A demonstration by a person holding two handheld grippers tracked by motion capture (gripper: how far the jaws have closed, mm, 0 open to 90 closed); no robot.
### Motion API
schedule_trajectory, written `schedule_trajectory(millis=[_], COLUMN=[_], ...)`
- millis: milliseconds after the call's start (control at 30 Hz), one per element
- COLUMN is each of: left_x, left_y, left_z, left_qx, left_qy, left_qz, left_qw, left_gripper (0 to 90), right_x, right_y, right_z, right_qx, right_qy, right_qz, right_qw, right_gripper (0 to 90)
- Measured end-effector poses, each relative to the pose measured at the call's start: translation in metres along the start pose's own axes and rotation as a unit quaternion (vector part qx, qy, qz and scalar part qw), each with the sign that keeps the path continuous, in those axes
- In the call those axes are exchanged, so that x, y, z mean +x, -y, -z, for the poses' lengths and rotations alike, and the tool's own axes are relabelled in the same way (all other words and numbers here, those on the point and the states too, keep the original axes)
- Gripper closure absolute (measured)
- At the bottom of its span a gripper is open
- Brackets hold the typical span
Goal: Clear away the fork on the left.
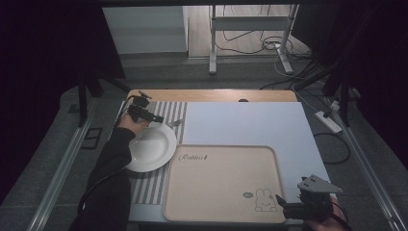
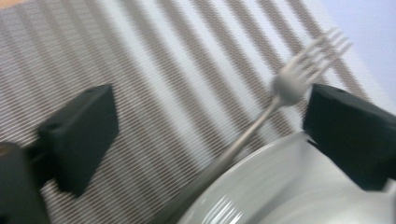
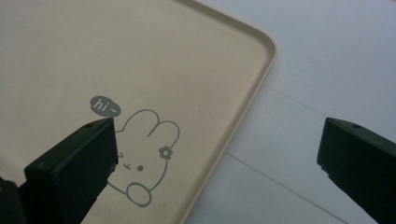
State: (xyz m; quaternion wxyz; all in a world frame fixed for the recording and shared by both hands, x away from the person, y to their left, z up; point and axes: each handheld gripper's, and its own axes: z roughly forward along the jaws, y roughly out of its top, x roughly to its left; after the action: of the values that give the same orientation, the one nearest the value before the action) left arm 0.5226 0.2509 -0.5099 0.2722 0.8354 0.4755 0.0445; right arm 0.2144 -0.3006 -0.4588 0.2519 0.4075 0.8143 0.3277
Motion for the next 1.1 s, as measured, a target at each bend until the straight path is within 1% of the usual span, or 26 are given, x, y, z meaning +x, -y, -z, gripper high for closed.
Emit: schedule_trajectory(millis=[67, 167, 333, 467, 500, 533, 567, 600, 667, 700, 767, 800, 833, 900, 967, 1000, 1033, 1067, 1100], left_x=[-0.008, -0.019, -0.033, -0.036, -0.036, -0.037, -0.037, -0.036, -0.033, -0.031, -0.025, -0.022, -0.020, -0.015, -0.007, -0.003, 0.000, 0.003, 0.006], left_y=[-0.005, -0.011, -0.018, -0.022, -0.023, -0.024, -0.025, -0.025, -0.027, -0.026, -0.026, -0.025, -0.025, -0.024, -0.020, -0.018, -0.016, -0.014, -0.012], left_z=[-0.006, -0.016, -0.032, -0.040, -0.041, -0.042, -0.042, -0.042, -0.042, -0.041, -0.039, -0.036, -0.034, -0.030, -0.025, -0.023, -0.021, -0.019, -0.017], left_qx=[0.007, 0.021, 0.048, 0.065, 0.069, 0.078, 0.079, 0.082, 0.084, 0.080, 0.074, 0.071, 0.068, 0.066, 0.058, 0.054, 0.053, 0.050, 0.051], left_qy=[0.007, 0.008, -0.003, -0.022, -0.030, -0.041, -0.041, -0.039, -0.041, -0.039, -0.037, -0.036, -0.035, -0.036, -0.035, -0.037, -0.036, -0.036, -0.040], left_qz=[-0.015, -0.038, -0.055, -0.065, -0.070, -0.080, -0.086, -0.086, -0.087, -0.086, -0.085, -0.086, -0.087, -0.089, -0.089, -0.084, -0.083, -0.082, -0.082], left_qw=[0.9998, 0.9990, 0.9973, 0.9955, 0.9947, 0.9929, 0.9923, 0.9921, 0.9918, 0.9923, 0.9929, 0.9931, 0.9933, 0.9931, 0.9937, 0.9943, 0.9944, 0.9947, 0.9945], left_gripper=[0.1, 0.0, 0.0, 0.0, 0.0, 0.0, 0.0, 0.0, 0.0, 0.6, 3.9, 7.5, 13.5, 21.5, 30.3, 35.4, 40.3, 43.3, 48.1], right_x=[0.000, 0.000, 0.000, 0.000, 0.000, -0.001, -0.001, -0.001, 0.000, 0.000, 0.000, 0.000, 0.000, 0.000, 0.000, 0.000, 0.000, 0.000, 0.000], right_y=[0.000, 0.000, 0.000, 0.000, 0.001, 0.000, 0.001, 0.001, 0.001, 0.001, 0.001, 0.001, 0.001, 0.001, 0.001, 0.001, 0.001, 0.001, 0.001], right_z=[0.000, 0.000, 0.000, 0.001, 0.001, 0.001, 0.001, 0.001, 0.001, 0.001, 0.001, 0.001, 0.001, 0.001, 0.001, 0.002, 0.002, 0.002, 0.002], right_qx=[0.000, -0.001, -0.002, -0.003, -0.003, -0.002, -0.002, -0.003, -0.003, -0.003, -0.004, -0.004, -0.004, -0.004, -0.004, -0.003, -0.005, -0.005, -0.005], right_qy=[0.000, 0.000, 0.000, -0.001, -0.002, -0.002, -0.002, -0.002, -0.001, -0.001, -0.001, -0.001, -0.001, -0.002, -0.001, -0.001, 0.000, 0.000, -0.001], right_qz=[0.000, 0.000, 0.000, -0.001, -0.001, -0.001, -0.001, -0.001, -0.001, -0.001, 0.000, -0.001, -0.001, -0.002, -0.002, -0.001, -0.002, -0.002, -0.003], right_qw=[1.0000, 1.0000, 1.0000, 1.0000, 1.0000, 1.0000, 1.0000, 1.0000, 1.0000, 1.0000, 1.0000, 1.0000, 1.0000, 1.0000, 1.0000, 1.0000, 1.0000, 1.0000, 1.0000], right_gripper=[0.0, 0.0, 0.0, 0.0, 0.0, 0.0, 0.0, 0.0, 0.0, 0.0, 0.0, 0.0, 0.0, 0.0, 0.0, 0.0, 0.0, 0.0, 0.0])
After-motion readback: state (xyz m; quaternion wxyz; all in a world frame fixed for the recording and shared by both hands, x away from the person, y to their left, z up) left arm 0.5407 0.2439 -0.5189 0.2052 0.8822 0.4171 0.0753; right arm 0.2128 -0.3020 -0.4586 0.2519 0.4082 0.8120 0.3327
